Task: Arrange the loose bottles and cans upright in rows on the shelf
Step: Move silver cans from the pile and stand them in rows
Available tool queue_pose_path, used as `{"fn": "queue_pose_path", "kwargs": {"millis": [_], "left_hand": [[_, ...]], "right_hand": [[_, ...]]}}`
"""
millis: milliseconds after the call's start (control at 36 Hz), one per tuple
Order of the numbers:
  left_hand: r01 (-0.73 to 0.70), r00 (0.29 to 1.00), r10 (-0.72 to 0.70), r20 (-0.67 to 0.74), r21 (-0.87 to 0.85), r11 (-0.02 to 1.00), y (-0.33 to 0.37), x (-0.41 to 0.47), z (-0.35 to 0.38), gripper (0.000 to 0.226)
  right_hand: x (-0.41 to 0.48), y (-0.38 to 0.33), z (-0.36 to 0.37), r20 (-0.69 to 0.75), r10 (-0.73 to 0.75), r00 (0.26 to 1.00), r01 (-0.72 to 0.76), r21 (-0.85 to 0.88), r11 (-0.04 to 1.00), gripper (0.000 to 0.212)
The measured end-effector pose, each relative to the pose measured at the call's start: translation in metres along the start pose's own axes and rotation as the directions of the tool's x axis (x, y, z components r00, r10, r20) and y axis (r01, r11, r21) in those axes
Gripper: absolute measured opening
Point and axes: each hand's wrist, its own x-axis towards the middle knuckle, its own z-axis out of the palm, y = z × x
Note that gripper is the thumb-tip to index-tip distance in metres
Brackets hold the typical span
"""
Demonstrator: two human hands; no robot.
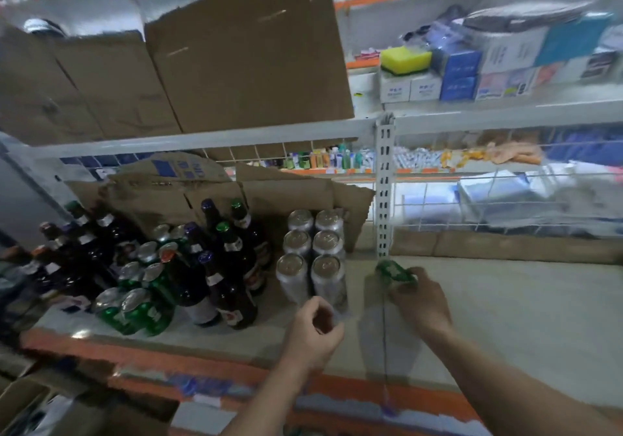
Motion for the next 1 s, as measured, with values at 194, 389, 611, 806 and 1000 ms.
{"fn": "queue_pose_path", "kwargs": {"millis": [194,389,611,806,1000], "left_hand": [[-0.059,0.984,0.078,0.161,-0.121,0.991,0.050,0.006,0.042,0.034],[0.007,0.925,0.036,0.379,-0.113,0.994,0.067,-0.006,0.089,0.039],[-0.016,0.912,0.058,0.407,-0.106,0.994,0.104,0.001,0.129,0.030],[-0.075,0.930,0.118,0.347,-0.134,0.988,0.164,0.016,0.173,0.026],[-0.161,0.923,0.193,0.332,-0.122,0.979,0.234,0.028,0.225,0.023]], "right_hand": [[-0.045,0.035,-0.068,-0.193,0.085,0.978,-0.099,-0.060,0.993,0.051],[-0.071,0.077,-0.108,-0.288,0.152,0.945,-0.183,-0.083,0.980,0.056],[-0.058,0.081,-0.137,-0.186,0.107,0.977,-0.142,-0.188,0.972,0.039],[-0.039,0.093,-0.154,0.050,0.134,0.990,-0.118,-0.245,0.962,0.075],[-0.006,0.126,-0.243,0.013,0.189,0.982,-0.189,-0.051,0.981,0.088]]}}
